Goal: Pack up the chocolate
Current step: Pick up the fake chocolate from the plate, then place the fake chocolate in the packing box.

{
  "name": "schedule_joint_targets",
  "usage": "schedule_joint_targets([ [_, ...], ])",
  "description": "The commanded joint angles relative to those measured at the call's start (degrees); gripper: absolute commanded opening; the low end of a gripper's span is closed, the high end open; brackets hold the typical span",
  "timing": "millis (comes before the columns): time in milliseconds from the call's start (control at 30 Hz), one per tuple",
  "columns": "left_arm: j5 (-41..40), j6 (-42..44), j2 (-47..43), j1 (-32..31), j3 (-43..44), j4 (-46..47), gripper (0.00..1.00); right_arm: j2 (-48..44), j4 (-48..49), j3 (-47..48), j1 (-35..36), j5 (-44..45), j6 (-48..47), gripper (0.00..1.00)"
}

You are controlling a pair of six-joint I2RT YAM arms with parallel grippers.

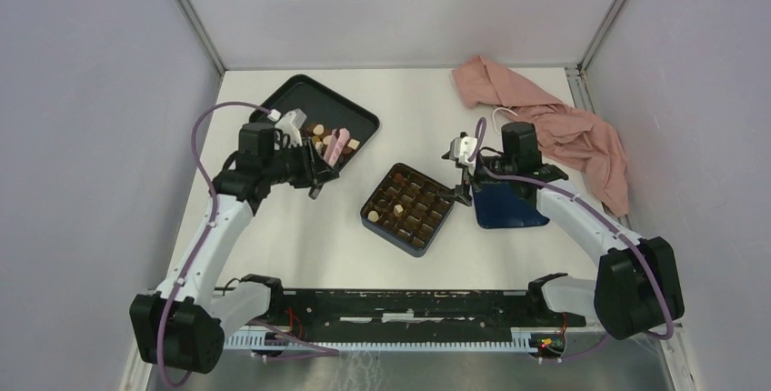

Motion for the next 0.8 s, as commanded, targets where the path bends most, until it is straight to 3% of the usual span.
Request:
schedule_joint_targets([
  [0,3.0,-5.7,-5.4,-5.1,-3.9,2.8,0.02,1.6,4.8,1.9,-0.5,3.3,7.1,0.94],
  [367,-2.2,-11.5,-12.8,-16.1,-7.2,2.5,0.02,12.0,3.1,6.9,0.6,8.5,16.3,0.69],
  [767,-9.5,-14.1,-9.4,-25.8,-9.5,4.8,0.02,16.8,-3.5,10.3,3.2,14.5,13.2,0.61],
])
